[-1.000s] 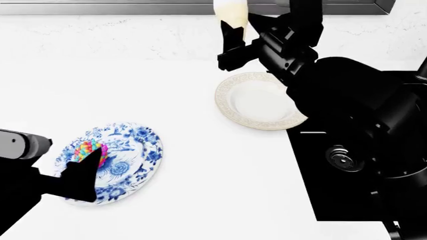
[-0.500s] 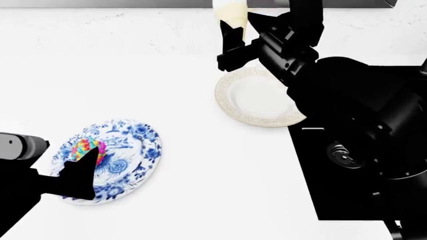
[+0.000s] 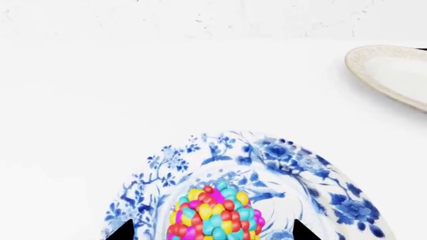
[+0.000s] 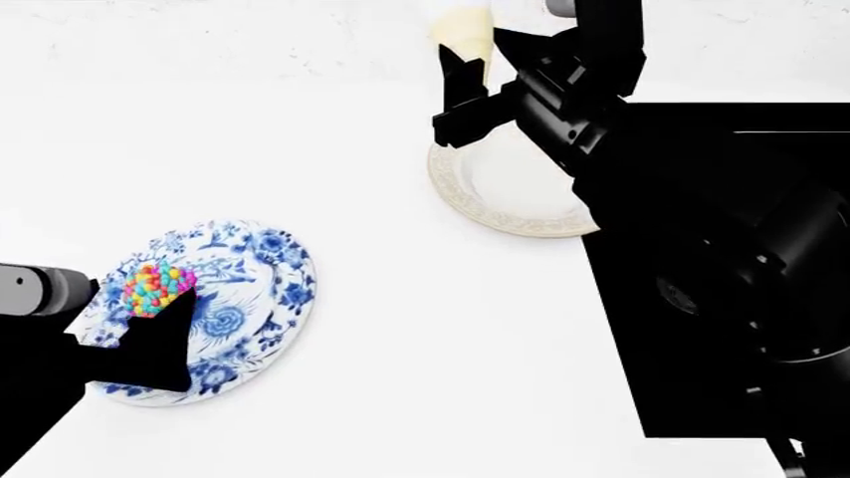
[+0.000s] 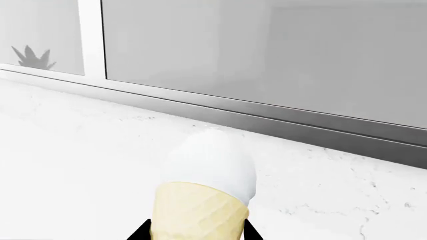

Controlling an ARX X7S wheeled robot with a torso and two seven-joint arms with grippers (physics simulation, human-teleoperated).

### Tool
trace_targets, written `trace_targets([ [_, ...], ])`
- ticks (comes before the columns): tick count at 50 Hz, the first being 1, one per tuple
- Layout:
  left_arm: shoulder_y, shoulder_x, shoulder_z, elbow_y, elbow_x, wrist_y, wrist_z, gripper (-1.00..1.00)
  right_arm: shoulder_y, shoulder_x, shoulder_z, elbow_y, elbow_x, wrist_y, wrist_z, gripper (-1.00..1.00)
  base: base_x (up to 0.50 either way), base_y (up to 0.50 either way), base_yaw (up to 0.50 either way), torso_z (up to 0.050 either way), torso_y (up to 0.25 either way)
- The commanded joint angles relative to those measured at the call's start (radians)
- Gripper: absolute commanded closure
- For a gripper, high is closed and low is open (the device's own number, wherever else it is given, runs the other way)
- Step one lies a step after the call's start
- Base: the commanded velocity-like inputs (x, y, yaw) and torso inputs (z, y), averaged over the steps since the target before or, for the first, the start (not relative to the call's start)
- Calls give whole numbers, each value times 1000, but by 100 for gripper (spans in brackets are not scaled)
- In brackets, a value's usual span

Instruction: Move the dessert items from the plate to the tray.

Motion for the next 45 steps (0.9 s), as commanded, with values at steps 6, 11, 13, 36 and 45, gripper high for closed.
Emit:
trace_targets([
  [6,15,-5,18,10,16,8,10,-100,-1,8,0,-14,-12,2,-5,100,0,0,0,0,-232],
  [11,21,-2,12,7,10,14,12,-100,-3,7,-1,-14,-11,1,-6,100,-3,0,0,0,-47],
  [13,22,-2,10,7,9,16,11,-100,-3,7,-1,-13,-11,0,-6,100,0,0,0,0,0],
  [36,-15,-35,15,34,-50,15,-33,100,-6,8,-4,-15,-14,-8,-7,100,0,0,0,-7,124],
  [45,-102,-72,29,52,-136,16,-109,100,-15,20,18,-64,13,-16,2,100,1,0,0,-15,250],
])
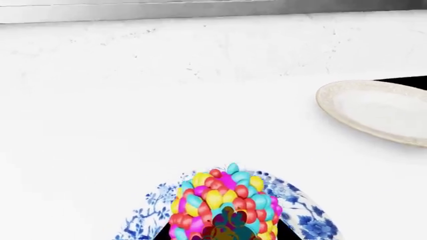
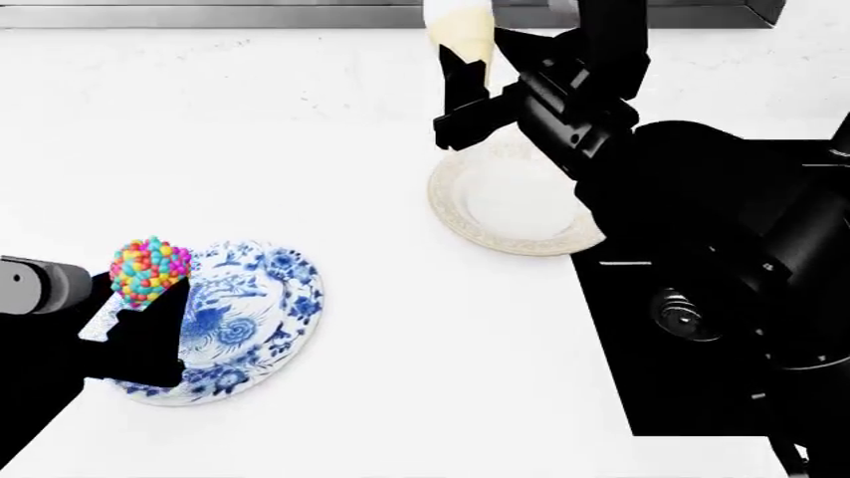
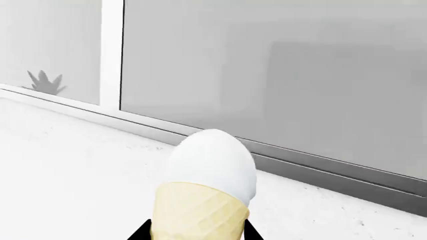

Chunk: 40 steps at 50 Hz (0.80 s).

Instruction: Move the dessert items from the plate to the tray.

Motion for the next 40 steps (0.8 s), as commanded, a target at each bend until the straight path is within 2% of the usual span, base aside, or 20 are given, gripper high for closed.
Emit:
trace_targets([
  [1,-79,-37,14,16,-91,3,-79,100,-7,8,22,-39,11,-12,-9,100,0,0,0,-15,250],
  [9,-152,-58,35,26,-142,19,-127,100,-17,16,46,-64,33,-35,-22,100,1,0,0,-14,250],
  [14,-193,-66,38,20,-196,41,-172,100,-19,21,43,-74,17,-49,-27,100,0,0,0,0,0],
  [32,-316,-77,149,-20,-224,51,-226,100,-6,49,-2,-190,-67,-58,7,100,-470,52,0,50,51],
  [40,-376,-65,201,-36,-205,54,-223,100,-49,81,31,-226,-30,-68,26,100,-450,-310,0,50,49],
])
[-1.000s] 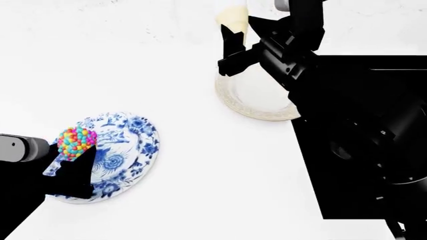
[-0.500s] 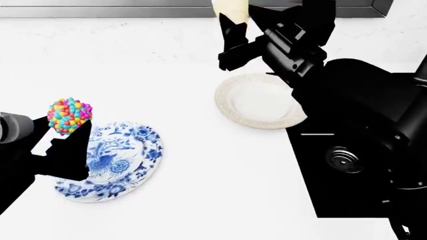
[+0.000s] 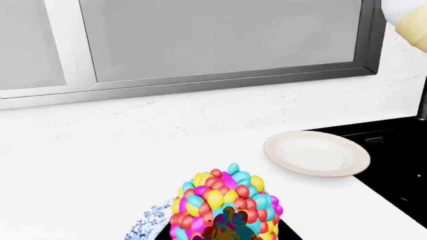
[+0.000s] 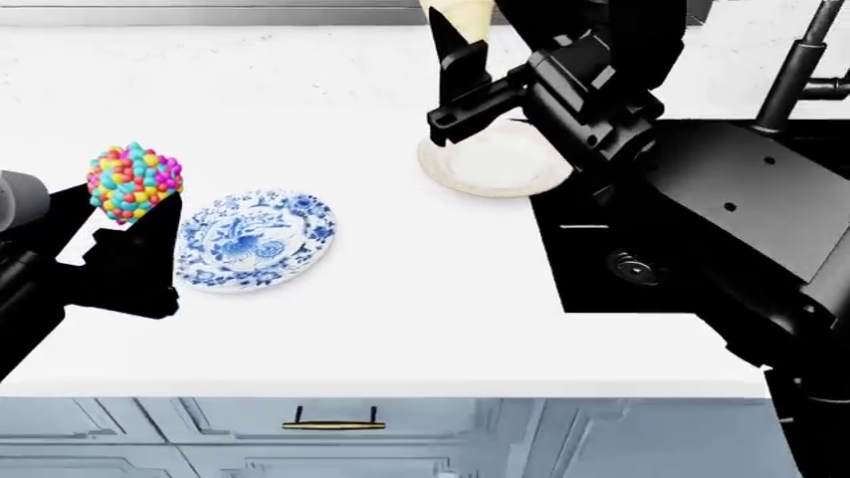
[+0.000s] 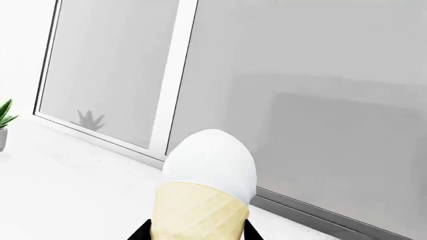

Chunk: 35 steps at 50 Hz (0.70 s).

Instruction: Move the dessert items from the plate to the tray.

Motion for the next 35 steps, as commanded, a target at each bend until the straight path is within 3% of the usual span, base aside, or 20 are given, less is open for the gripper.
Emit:
trace_targets([
  [1,-81,15,76,-22,13,9,-10,100,-42,38,23,-59,4,-10,15,100,-375,-395,0,50,49],
  [12,-123,50,141,-28,96,12,57,100,-101,66,48,-82,37,-25,32,100,-252,-467,0,50,21],
  [35,-131,80,197,-33,217,41,137,100,-205,145,106,-171,88,-50,98,100,-214,-499,0,0,0],
])
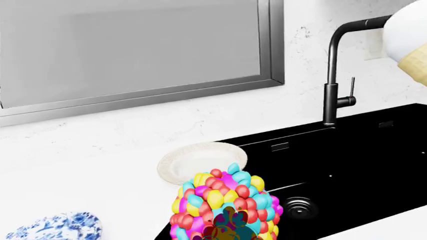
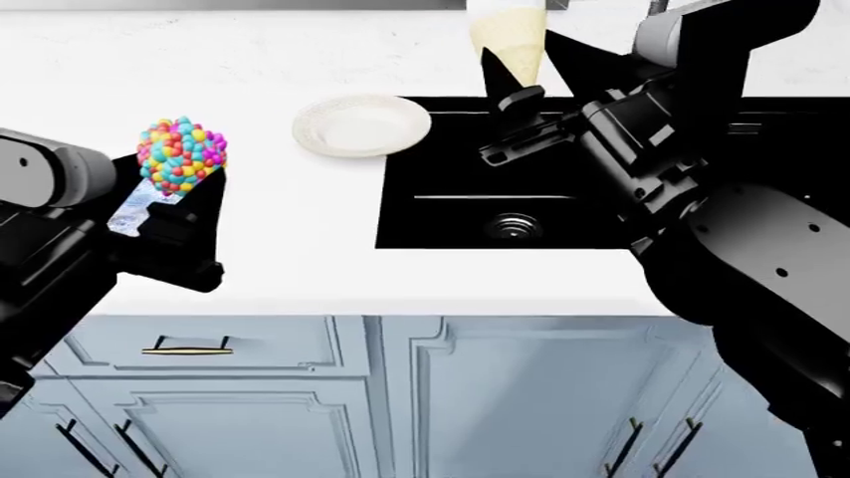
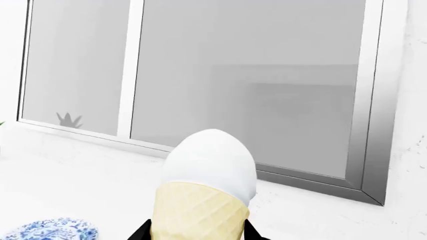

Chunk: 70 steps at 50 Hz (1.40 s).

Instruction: Move the dessert items from the plate to the tray.

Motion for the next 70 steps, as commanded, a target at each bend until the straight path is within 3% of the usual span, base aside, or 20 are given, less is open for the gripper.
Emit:
trace_targets([
  [1,-5,7,15,-4,21,16,20,100,-37,41,27,-73,23,11,41,100,-207,-500,0,0,0],
  [22,-133,39,117,-57,54,-2,37,100,-63,77,17,-97,11,16,33,100,-174,-500,0,0,0],
  [49,-157,67,185,-91,137,28,99,100,-167,136,50,-125,19,-31,50,100,0,-500,0,0,0],
  [70,-201,91,224,-118,144,30,113,100,-150,145,53,-127,33,-14,54,100,0,-500,0,0,0],
])
